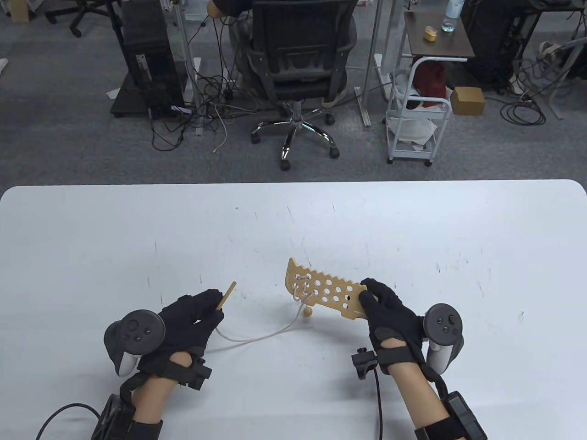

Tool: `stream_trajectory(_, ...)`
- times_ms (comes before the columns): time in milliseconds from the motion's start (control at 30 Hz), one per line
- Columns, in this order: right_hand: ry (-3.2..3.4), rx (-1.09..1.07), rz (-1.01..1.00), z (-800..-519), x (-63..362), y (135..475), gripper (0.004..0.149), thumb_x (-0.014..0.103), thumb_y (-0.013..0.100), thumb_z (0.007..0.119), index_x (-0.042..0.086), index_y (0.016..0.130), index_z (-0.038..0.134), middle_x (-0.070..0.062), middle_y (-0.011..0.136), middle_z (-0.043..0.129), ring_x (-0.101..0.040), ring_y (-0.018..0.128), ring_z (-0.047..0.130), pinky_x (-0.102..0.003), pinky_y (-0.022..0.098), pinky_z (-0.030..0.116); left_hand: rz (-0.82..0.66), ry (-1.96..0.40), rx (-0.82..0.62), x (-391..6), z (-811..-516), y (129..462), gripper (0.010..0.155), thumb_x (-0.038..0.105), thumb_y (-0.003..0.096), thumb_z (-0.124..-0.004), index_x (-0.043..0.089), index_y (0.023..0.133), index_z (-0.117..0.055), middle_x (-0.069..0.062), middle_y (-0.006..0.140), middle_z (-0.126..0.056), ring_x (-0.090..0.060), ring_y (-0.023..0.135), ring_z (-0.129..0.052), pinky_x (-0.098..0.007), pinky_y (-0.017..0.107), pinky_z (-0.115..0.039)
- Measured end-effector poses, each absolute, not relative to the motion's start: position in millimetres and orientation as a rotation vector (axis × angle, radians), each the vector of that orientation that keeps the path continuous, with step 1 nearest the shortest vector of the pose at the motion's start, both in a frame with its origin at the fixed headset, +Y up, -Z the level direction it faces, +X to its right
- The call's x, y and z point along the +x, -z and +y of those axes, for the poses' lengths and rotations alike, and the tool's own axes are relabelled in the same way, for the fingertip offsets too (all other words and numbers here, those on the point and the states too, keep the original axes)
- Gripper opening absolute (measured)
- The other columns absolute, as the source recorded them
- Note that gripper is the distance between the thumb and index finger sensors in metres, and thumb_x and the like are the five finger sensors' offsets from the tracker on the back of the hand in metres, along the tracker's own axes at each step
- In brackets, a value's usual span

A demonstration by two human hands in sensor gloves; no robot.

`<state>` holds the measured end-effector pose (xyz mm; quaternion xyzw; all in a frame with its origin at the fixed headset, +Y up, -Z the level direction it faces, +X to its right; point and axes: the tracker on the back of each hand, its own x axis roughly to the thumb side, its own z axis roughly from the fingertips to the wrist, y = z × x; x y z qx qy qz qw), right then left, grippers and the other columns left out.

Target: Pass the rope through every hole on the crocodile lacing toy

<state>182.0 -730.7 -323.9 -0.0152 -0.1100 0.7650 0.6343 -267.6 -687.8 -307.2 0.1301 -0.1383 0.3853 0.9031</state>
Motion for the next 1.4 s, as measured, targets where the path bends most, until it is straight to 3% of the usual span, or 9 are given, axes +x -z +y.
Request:
stream_trajectory(833,-1.934,0.225,-0.292,-711.4,140.0,301.0,0.046,0.038,0.044,0.084,0.017,0.085,0.081,-0.002,0.068,0.104,-0.022,0.046,0.111,-0.041,0.036,0.087,-0.466,-0.712,0.193,-215.2,-688.1,289.5,0.046,0.043,0.0393,-0.096,0.024,0.082,-0.093,0.005,0.055,-0.112,-0.023,0.053,-0.109,-0.049,0.065,-0.075)
stream_trajectory(1400,-2.008,0.344,-0.323,-706.8,121.5,289.7,0.047,0.038,0.044,0.084,0.016,0.085,0.081,-0.002,0.068,0.104,-0.022,0.046,0.111,-0.039,0.036,0.087,-0.477,-0.746,0.168,-209.0,-688.4,286.6,0.044,0.044,0.0392,-0.097,0.026,0.079,-0.095,0.004,0.048,-0.113,-0.023,0.045,-0.110,-0.048,0.061,-0.078)
